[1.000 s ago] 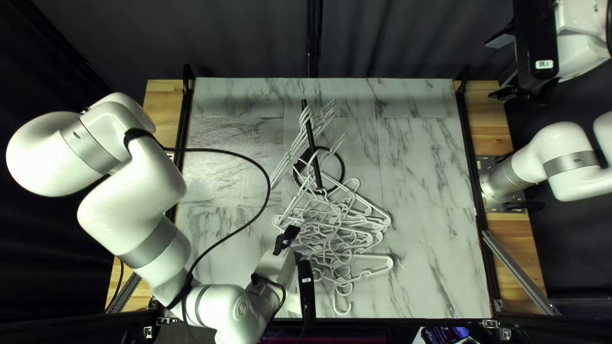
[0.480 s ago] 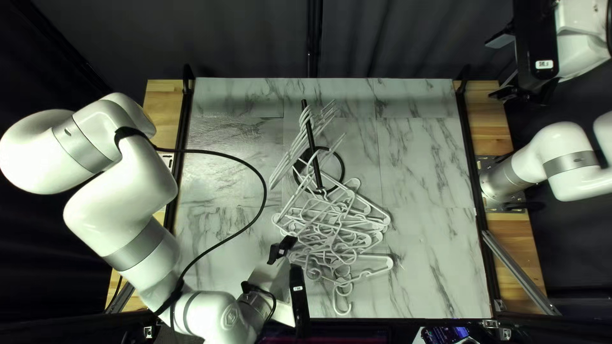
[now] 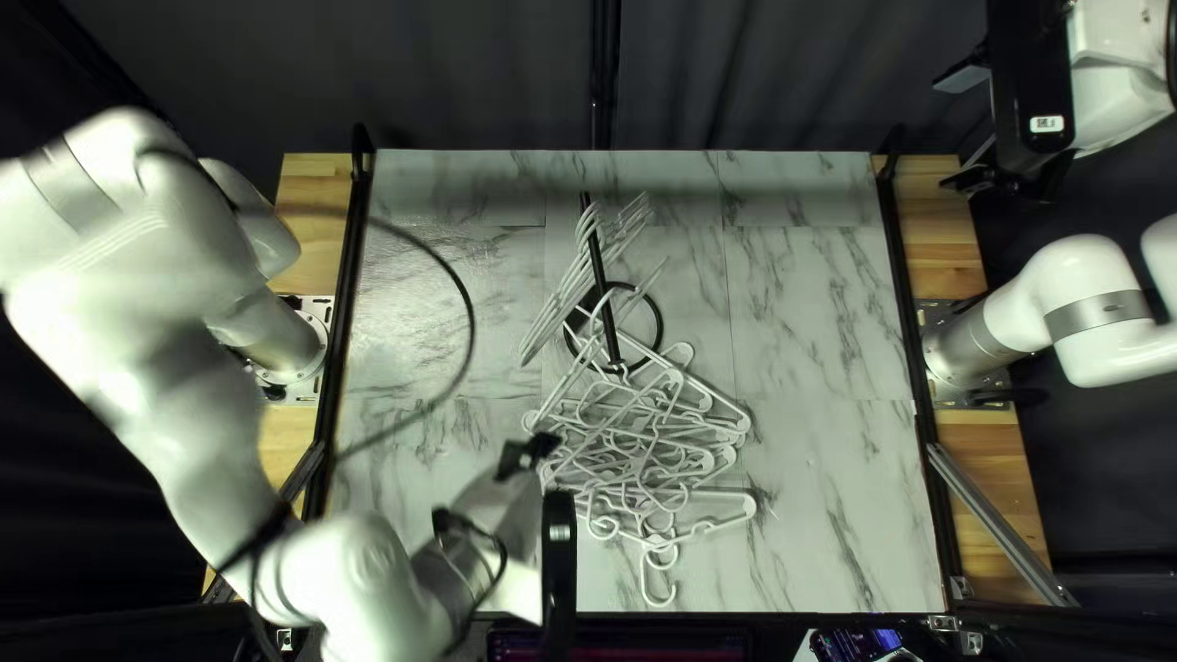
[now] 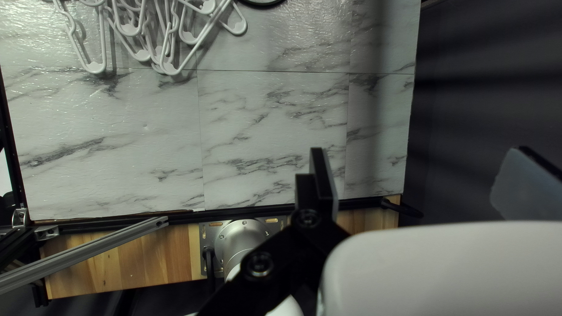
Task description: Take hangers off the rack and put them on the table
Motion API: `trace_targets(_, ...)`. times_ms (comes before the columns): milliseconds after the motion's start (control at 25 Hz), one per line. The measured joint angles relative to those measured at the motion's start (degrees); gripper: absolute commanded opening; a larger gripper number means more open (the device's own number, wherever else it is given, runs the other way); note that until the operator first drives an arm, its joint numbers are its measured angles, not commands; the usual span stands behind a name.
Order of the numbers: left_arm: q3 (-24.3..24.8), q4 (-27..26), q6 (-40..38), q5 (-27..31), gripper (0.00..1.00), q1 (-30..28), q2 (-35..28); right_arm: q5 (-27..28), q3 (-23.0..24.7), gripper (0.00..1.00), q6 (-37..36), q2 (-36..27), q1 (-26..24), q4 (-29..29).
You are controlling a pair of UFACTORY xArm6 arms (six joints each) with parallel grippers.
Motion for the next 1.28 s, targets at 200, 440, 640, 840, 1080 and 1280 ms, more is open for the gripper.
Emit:
trace_targets(200, 2.86, -3.42, 5.59, -3.67, 1.0, 3.17, -6.35, 0.0, 0.0, 1.0, 0.0, 0.0, 0.0, 0.0)
trace_targets(440, 2.91, -3.54, 5.77, -3.8, 1.0, 3.22, -6.45, 0.0, 0.0, 1.0, 0.0, 0.0, 0.0, 0.0)
trace_targets(640, 3.26, -3.61, 5.73, -3.59, 1.0, 3.19, -7.02, 0.0, 0.0, 1.0, 0.0, 0.0, 0.0, 0.0)
trace_targets(840, 8.2, -3.83, 9.07, -1.09, 1.0, 4.84, -20.4, 0.0, 0.0, 1.0, 0.0, 0.0, 0.0, 0.0)
trace_targets(1080, 8.85, -9.98, 24.94, 0.36, 1.0, 15.74, -35.82, 0.0, 0.0, 1.0, 0.0, 0.0, 0.0, 0.0)
trace_targets(1280, 1.03, -21.56, 41.04, 0.8, 1.0, 31.3, -38.65, 0.0, 0.0, 1.0, 0.0, 0.0, 0.0, 0.0)
